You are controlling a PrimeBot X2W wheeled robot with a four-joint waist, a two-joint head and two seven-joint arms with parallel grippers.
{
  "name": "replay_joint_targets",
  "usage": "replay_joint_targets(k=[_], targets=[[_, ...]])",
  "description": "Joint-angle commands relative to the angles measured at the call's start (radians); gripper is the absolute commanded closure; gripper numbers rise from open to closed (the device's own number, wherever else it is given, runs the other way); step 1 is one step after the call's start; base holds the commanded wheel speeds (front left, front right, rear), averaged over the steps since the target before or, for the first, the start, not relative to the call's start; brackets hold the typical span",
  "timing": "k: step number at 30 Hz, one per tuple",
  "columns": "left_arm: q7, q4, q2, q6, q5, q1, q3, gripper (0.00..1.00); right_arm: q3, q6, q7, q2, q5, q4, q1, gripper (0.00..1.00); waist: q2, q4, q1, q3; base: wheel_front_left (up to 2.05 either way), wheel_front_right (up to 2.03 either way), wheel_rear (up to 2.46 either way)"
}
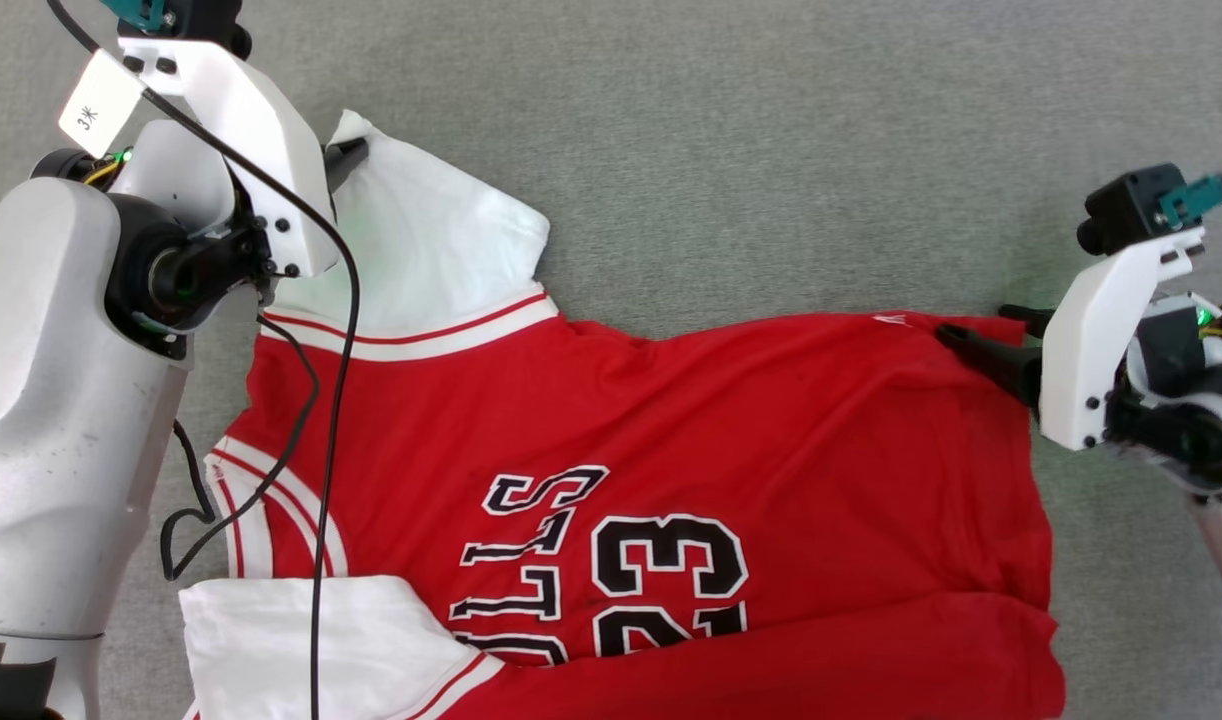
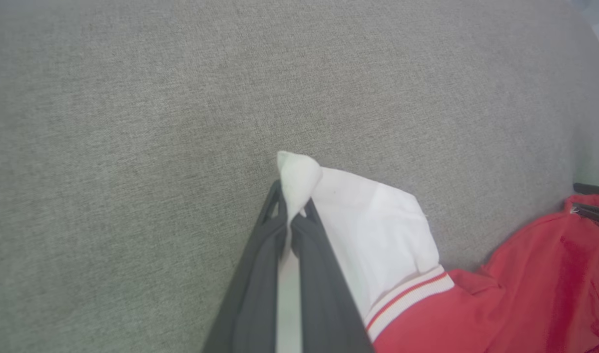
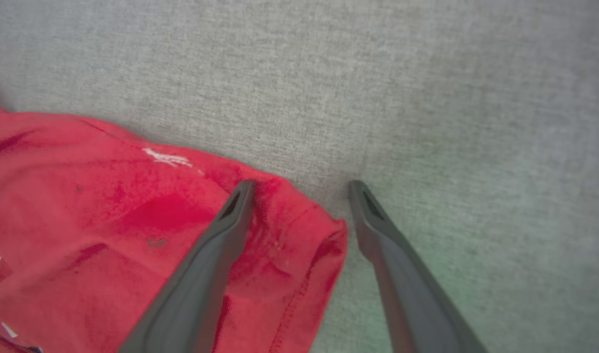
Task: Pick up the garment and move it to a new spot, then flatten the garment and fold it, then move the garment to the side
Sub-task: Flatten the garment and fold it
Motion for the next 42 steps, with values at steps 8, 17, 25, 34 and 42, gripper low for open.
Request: replay_joint_targets(k=[8, 17, 25, 34, 42], targets=[[-0.047, -0.001, -0.001, -0.012, 0.008, 0.014, 0.0, 1.0, 0.072, 0.0, 0.152, -0.001, 0.023, 0.108, -0.026, 1.0, 0.0, 0.034, -0.0001, 0.011, 0.0, 0.0, 0.0], [-0.156, 0.017, 0.014, -0.02, 0.009, 0.058, 0.033, 1.0, 0.006, -0.001, -0.004, -0.036, -0.006, 0.051, -0.101, 1.0, 0.0, 0.046, -0.0001, -0.056, 0.0, 0.0, 0.0], [-0.248, -0.033, 0.041, 0.004, -0.038, 0.217, 0.103, 1.0, -0.065, -0.001, -0.106, -0.03, -0.057, -0.015, 0.017, 1.0, 0.0, 0.057, -0.0001, -0.156, 0.0, 0.0, 0.0], [-0.333, -0.174, 0.056, 0.072, -0.079, 0.555, 0.154, 1.0, -0.108, -0.001, -0.186, -0.001, -0.08, -0.096, 0.263, 1.0, 0.0, 0.061, -0.0001, -0.281, 0.0, 0.0, 0.0], [-0.361, -0.327, 0.077, 0.172, -0.097, 0.865, 0.193, 1.0, -0.157, -0.001, -0.24, 0.035, -0.081, -0.122, 0.459, 1.0, 0.0, 0.062, -0.0001, -0.339, 0.0, 0.0, 0.0]])
